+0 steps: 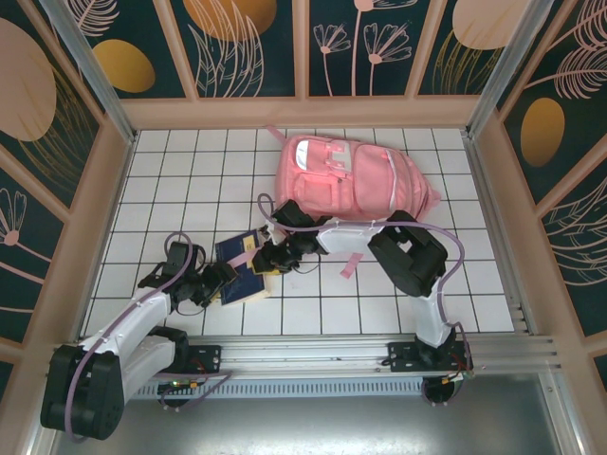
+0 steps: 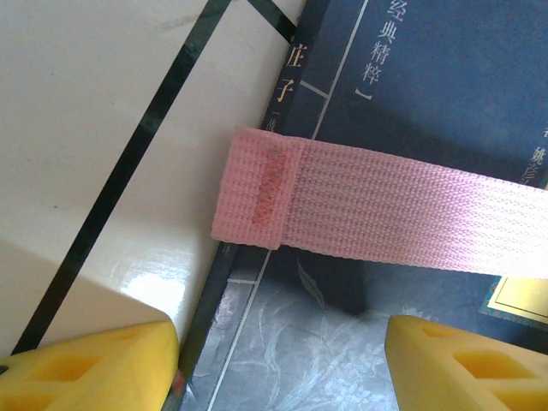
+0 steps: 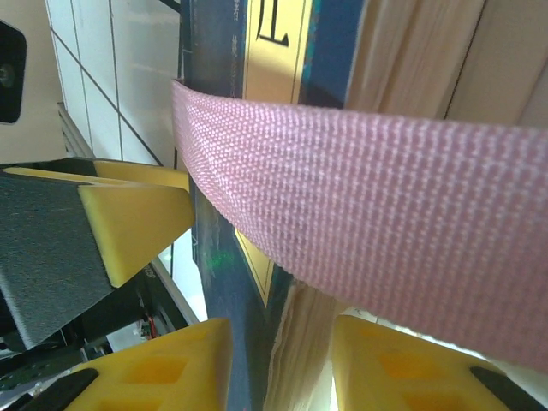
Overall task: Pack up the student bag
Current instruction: Pick up the book from the bottom-center of the table.
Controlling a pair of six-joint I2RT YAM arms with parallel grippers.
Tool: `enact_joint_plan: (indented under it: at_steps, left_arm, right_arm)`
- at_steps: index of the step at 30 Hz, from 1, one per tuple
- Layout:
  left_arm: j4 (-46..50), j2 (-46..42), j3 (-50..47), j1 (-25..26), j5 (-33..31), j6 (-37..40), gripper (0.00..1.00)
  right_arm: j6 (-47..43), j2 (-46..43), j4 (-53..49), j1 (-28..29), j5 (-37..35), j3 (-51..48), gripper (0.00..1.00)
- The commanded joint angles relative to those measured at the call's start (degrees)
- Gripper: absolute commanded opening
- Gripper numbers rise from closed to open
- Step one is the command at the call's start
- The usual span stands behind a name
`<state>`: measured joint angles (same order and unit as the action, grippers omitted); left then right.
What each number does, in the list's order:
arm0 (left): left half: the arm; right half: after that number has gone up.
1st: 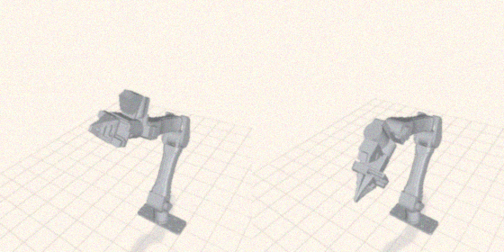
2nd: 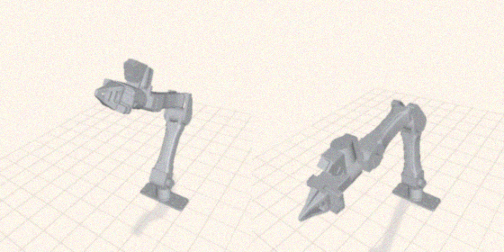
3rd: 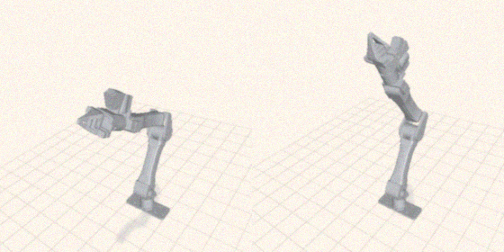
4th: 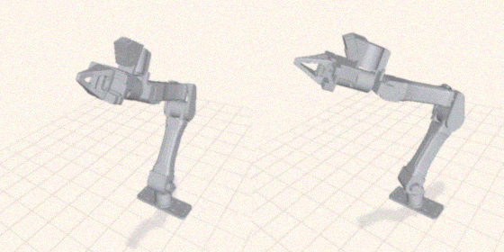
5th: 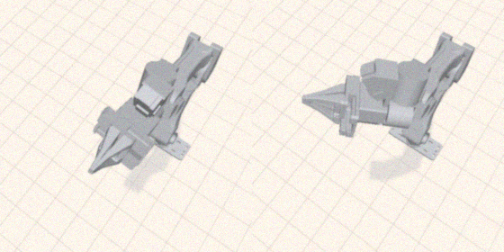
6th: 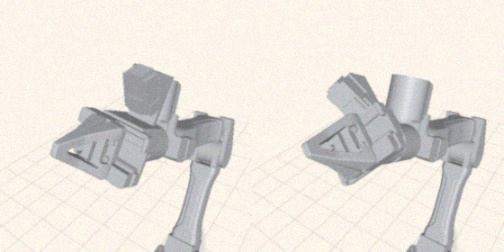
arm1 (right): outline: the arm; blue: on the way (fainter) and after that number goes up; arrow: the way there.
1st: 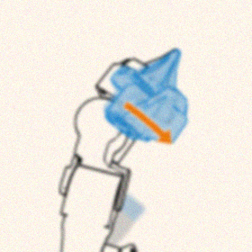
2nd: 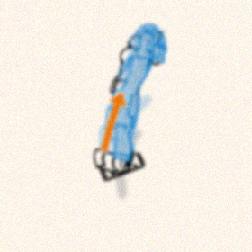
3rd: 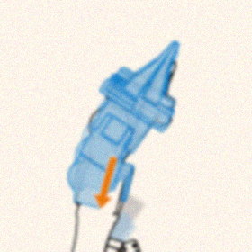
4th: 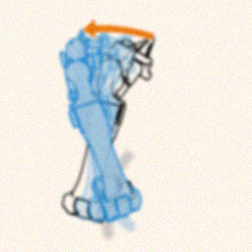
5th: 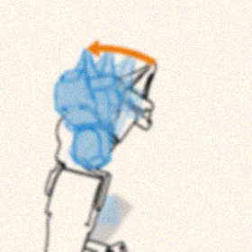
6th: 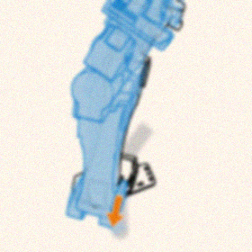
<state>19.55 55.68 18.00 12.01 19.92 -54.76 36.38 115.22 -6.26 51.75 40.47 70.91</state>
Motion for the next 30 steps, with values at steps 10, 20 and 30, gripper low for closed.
enact_joint_plan:
  at_steps: [10, 20, 30]
  left_arm:
    - [-7.68, 2.49, -2.44, 1.17, -0.93, 0.73, 0.67]
    - [-8.21, 2.07, -2.6, 1.35, -0.06, 0.47, 0.67]
    - [-5.12, -0.37, -0.54, 1.31, -1.91, 1.01, 0.67]
  right_arm:
    - [0.05, -5.77, -0.04, 0.81, 2.33, 0.67, 0.36]
    - [1.02, -1.28, 1.98, 1.25, 3.7, 1.47, 0.36]
    - [0.18, 0.27, 0.82, 0.54, 2.69, 2.3, 0.06]
